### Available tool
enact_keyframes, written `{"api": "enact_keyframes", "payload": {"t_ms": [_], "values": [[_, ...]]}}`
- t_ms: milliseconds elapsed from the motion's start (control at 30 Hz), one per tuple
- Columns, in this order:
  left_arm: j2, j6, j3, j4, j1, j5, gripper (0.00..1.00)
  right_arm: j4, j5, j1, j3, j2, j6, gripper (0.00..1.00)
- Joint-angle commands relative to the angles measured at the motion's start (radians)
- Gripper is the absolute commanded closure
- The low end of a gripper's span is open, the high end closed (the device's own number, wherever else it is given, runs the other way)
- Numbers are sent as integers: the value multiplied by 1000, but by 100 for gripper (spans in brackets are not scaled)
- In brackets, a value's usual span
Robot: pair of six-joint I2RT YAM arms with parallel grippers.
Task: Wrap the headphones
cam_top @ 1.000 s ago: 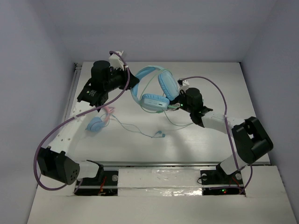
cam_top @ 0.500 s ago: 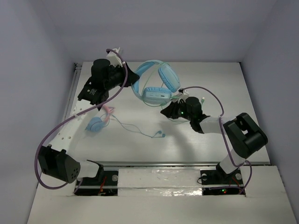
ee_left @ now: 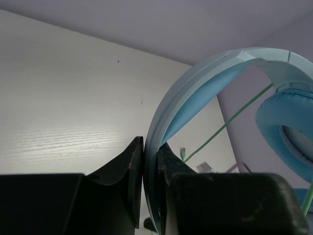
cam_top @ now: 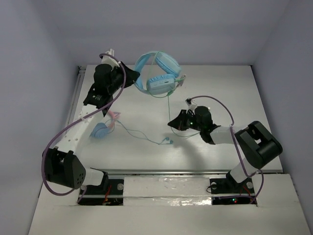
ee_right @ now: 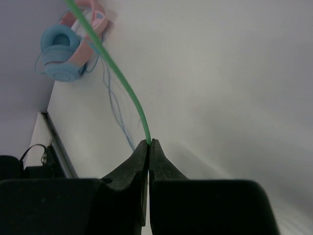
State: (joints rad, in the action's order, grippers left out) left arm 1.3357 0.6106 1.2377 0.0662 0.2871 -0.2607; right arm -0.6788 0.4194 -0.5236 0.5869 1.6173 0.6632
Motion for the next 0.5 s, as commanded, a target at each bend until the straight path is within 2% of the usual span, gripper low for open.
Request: {"api": "enact_keyframes", "payload": {"t_ms": [0,200,367,467], "values": [[-1,147,-26,222,-6,115,100,5,33,-56,-18,-71,6,100],[13,196,-118,285,4,271,100,192,-16,-140,-35,-233,-10,100],[52,215,-138,300,52,375,100,373,-103,-206,8,-330,-40,100],[80,198,-135,294,90,425,100,471,-99,-216,39,-361,-50,100]]}}
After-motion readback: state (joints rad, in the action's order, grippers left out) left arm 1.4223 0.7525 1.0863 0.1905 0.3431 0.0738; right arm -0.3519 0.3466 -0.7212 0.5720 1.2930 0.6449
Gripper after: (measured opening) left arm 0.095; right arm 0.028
